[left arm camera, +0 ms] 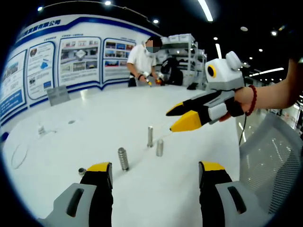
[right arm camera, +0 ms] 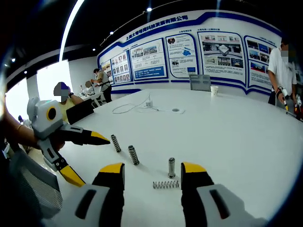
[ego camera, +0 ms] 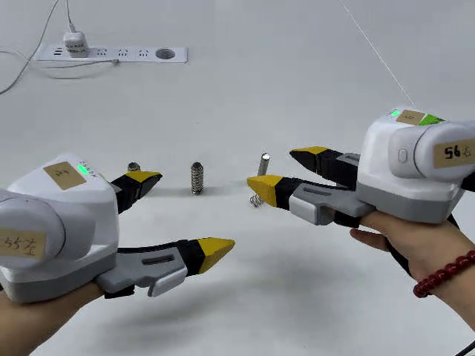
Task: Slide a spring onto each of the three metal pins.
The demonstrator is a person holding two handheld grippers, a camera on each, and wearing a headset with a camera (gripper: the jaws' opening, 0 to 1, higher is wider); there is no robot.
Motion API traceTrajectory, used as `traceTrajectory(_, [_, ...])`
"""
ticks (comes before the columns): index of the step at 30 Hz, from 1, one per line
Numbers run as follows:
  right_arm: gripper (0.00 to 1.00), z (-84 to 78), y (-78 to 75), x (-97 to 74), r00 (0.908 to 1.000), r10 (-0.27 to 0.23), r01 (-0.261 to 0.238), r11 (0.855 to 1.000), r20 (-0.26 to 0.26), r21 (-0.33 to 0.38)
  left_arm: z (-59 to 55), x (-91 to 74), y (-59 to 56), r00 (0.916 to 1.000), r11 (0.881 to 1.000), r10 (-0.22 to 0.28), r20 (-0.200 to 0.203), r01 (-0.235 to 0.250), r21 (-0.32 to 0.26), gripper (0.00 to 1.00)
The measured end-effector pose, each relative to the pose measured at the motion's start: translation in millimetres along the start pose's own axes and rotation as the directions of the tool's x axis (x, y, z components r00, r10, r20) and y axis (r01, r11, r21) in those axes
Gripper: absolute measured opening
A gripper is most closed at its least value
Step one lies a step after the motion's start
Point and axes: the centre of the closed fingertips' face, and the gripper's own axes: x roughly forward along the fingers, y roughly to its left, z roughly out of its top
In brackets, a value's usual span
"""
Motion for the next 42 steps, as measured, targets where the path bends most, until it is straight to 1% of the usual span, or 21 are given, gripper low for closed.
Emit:
traceTrajectory(5, [0.50,-0.4,-4.2,-9.6,1.0000,-0.003,0.003,1.000,-0.001,0.004,1.2,9.9,-4.4,0.9998,1.000,-0.022,-0.001,0.022,0.001,0.72])
traceTrajectory(8, [0.52,-1.2,-7.2,-15.2,1.0000,-0.006,0.006,1.000,0.001,0.012,2.2,17.5,-6.0,0.9995,1.000,-0.028,-0.015,0.028,0.003,0.71])
traceTrajectory(13, [0.53,-6.5,-14.2,-23.9,0.9999,-0.012,0.013,1.000,-0.007,0.027,6.1,30.0,-8.7,0.9991,0.999,-0.035,-0.023,0.036,0.013,0.67])
traceTrajectory(17, [0.54,-8.2,-16.4,-31.5,1.0000,-0.009,0.010,1.000,-0.002,0.030,7.0,39.7,-11.1,0.9986,0.999,-0.045,-0.028,0.045,0.004,0.65])
traceTrajectory(21, [0.54,-11.9,-17.9,-36.8,1.0000,-0.007,0.007,1.000,-0.003,0.023,5.7,48.3,-12.5,0.9981,0.999,-0.043,-0.045,0.043,0.001,0.60])
traceTrajectory(23, [0.54,-14.1,-18.8,-38.4,1.0000,-0.006,0.006,1.000,-0.007,0.022,6.2,51.2,-14.1,0.9981,0.999,-0.045,-0.041,0.045,-0.012,0.58])
traceTrajectory(25, [0.54,-16.2,-19.7,-40.5,1.0000,-0.004,0.004,1.000,-0.007,0.025,5.2,55.6,-15.8,0.9977,0.999,-0.047,-0.049,0.046,-0.023,0.57])
traceTrajectory(28, [0.55,-17.2,-21.3,-42.9,1.0000,-0.003,0.003,0.999,-0.001,0.034,3.6,61.5,-16.3,0.9974,0.999,-0.038,-0.061,0.037,-0.016,0.53])
traceTrajectory(32, [0.55,-18.4,-22.9,-45.2,1.0000,-0.004,0.004,0.999,0.001,0.037,1.6,69.4,-15.4,0.9974,0.999,-0.028,-0.067,0.026,-0.031,0.48])
traceTrajectory(33, [0.55,-18.5,-23.0,-45.7,1.0000,-0.004,0.004,0.999,0.002,0.039,0.5,71.3,-14.9,0.9972,0.999,-0.023,-0.071,0.021,-0.029,0.46])
traceTrajectory(34, [0.55,-18.7,-23.2,-46.5,1.0000,-0.003,0.003,0.999,0.003,0.040,-2.6,73.7,-13.7,0.9960,1.000,-0.012,-0.089,0.011,-0.014,0.45])
traceTrajectory(36, [0.55,-19.0,-22.8,-47.4,1.0000,0.001,-0.001,0.999,0.005,0.040,-4.2,77.5,-14.2,0.9950,1.000,-0.009,-0.100,0.008,-0.011,0.43])
traceTrajectory(38, [0.55,-19.4,-22.5,-47.9,1.0000,0.003,-0.003,0.999,0.004,0.037,-4.4,80.0,-14.8,0.9949,1.000,-0.011,-0.101,0.009,-0.013,0.41])
traceTrajectory(42, [0.55,-21.7,-23.4,-48.3,1.0000,0.001,-0.001,0.999,0.001,0.038,-6.1,88.1,-14.0,0.9932,1.000,-0.003,-0.116,0.001,-0.014,0.38])
